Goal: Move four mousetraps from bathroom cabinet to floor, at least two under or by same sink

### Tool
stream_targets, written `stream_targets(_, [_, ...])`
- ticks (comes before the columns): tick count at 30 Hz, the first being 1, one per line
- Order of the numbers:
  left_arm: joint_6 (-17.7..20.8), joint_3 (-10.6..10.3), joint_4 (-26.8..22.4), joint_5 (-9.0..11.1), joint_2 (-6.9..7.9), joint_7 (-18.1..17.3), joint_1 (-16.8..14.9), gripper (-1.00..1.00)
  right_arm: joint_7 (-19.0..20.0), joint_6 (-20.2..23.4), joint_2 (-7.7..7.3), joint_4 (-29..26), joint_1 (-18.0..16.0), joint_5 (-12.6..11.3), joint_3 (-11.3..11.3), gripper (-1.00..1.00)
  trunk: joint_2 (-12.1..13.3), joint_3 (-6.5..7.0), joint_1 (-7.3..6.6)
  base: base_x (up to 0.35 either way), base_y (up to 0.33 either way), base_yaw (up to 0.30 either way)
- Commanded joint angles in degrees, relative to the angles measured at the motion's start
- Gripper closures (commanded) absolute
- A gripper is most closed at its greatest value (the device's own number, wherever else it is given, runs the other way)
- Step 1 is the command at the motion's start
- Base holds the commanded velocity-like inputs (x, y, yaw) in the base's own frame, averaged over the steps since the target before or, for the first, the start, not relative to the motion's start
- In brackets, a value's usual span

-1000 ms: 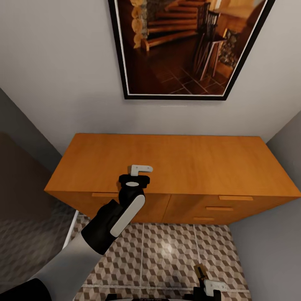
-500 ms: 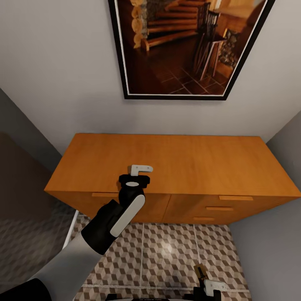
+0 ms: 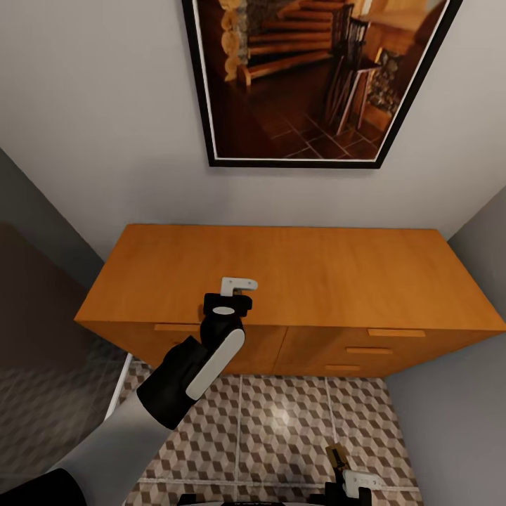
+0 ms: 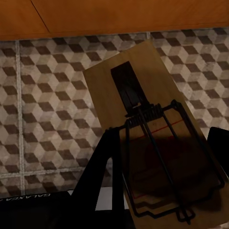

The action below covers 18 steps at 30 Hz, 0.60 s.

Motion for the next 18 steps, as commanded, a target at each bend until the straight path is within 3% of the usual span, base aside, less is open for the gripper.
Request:
stream_targets(1, [-0.1,-0.2,3.0,1.6,0.01,0.4,0.0,1.0,0.0,-0.2,0.02,0.0,0.0,-0.6,0.4,1.0,-0.1,-0.09,0.05,0.0,0.0,0.0])
stream_targets(13, [-0.1,-0.2,2.7,1.5,0.01,0.4,0.0,1.0,0.0,-0.2,0.05,0.0,0.0,-0.6,0.4,1.0,-0.1,-0.09,0.05,0.0,0.0,0.0])
stream_targets(18, [-0.1,-0.2,-0.1,1.5,0.01,0.5,0.0,1.0,0.0,-0.2,0.06,0.0,0.0,-0.6,0.4,1.0,-0.1,-0.09,0.05,0.0,0.0,0.0])
